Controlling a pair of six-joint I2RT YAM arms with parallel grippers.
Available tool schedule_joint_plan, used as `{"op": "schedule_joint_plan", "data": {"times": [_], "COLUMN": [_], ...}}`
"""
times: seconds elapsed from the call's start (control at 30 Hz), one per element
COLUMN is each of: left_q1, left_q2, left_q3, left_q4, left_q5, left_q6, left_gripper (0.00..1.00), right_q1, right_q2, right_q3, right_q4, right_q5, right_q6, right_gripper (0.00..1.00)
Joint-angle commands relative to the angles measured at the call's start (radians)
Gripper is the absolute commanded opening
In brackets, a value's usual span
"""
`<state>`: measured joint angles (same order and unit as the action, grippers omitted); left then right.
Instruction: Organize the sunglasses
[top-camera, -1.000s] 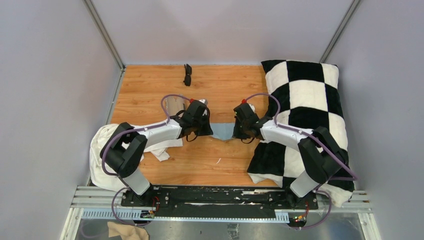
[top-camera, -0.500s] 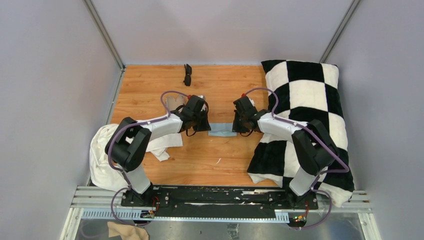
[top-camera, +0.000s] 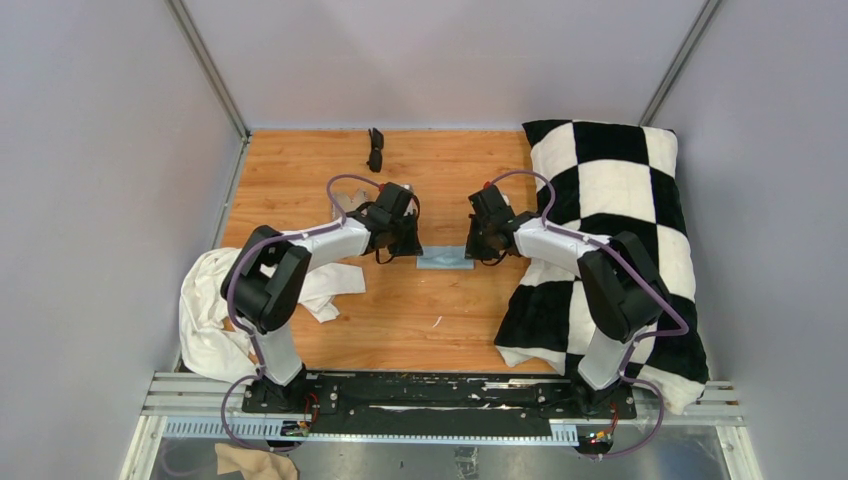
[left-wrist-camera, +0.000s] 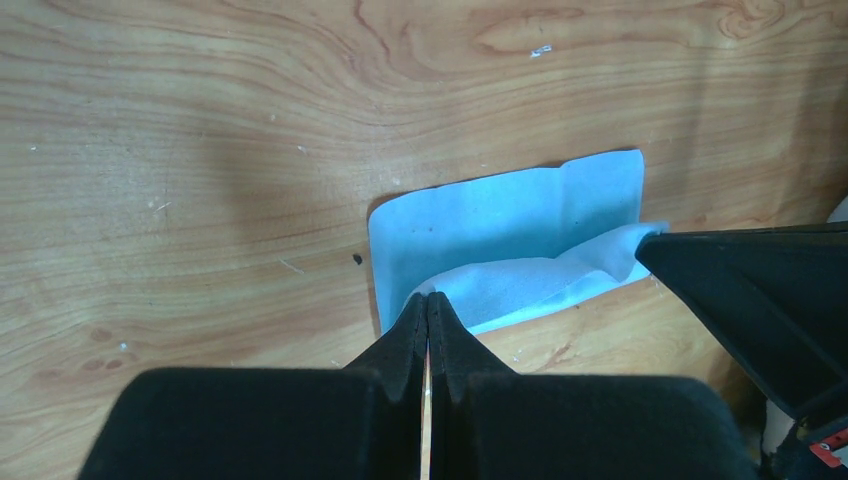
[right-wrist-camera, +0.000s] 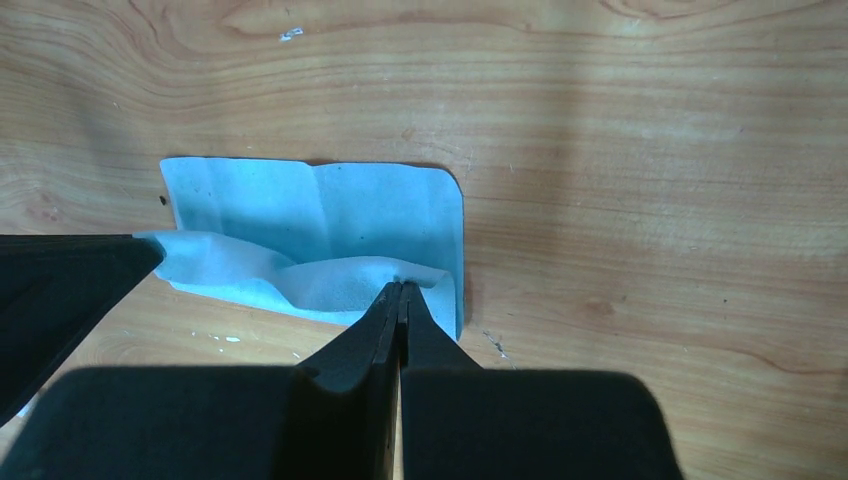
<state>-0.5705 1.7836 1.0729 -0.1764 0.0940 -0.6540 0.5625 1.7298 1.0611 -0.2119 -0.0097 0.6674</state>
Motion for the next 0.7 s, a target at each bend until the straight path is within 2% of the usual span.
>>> {"op": "schedule_joint_plan", "data": {"times": [0.0,0.27,0.37,0.4,0.53,0.67], "left_q1": [0.008,0.01,0.009,0.009,0.01,0.01], "left_q2": [0.024,0.047,0.042,0.037,0.013,-0.033], "left_q3": [0.024,0.039,0.039,0.039,0.04,0.038], "left_q4": [-0.028,-0.055,-0.053,-0.054,-0.058,-0.07], "left_q5": [-0.001,-0.012,-0.015,-0.018,-0.036,-0.058], "left_q6": [0.02,0.024,0.024,0.026,0.028,0.027], "left_gripper": [0.0,0.01,0.04,0.07,0.29,0.38], "right_q1": [-0.016,-0.022,-0.023,-0.024,-0.028,-0.031], "right_q2": [0.028,0.03,0.024,0.018,-0.009,-0.055], "right_q3": [0.028,0.027,0.027,0.025,0.024,0.022], "right_q4": [-0.039,-0.04,-0.04,-0.04,-0.041,-0.049], "right_q5": [-0.016,-0.015,-0.015,-0.013,-0.01,-0.002], "right_q6": [-0.016,-0.013,-0.012,-0.011,-0.009,-0.008], "right_gripper": [0.0,0.01,0.12,0.17,0.21,0.26]}}
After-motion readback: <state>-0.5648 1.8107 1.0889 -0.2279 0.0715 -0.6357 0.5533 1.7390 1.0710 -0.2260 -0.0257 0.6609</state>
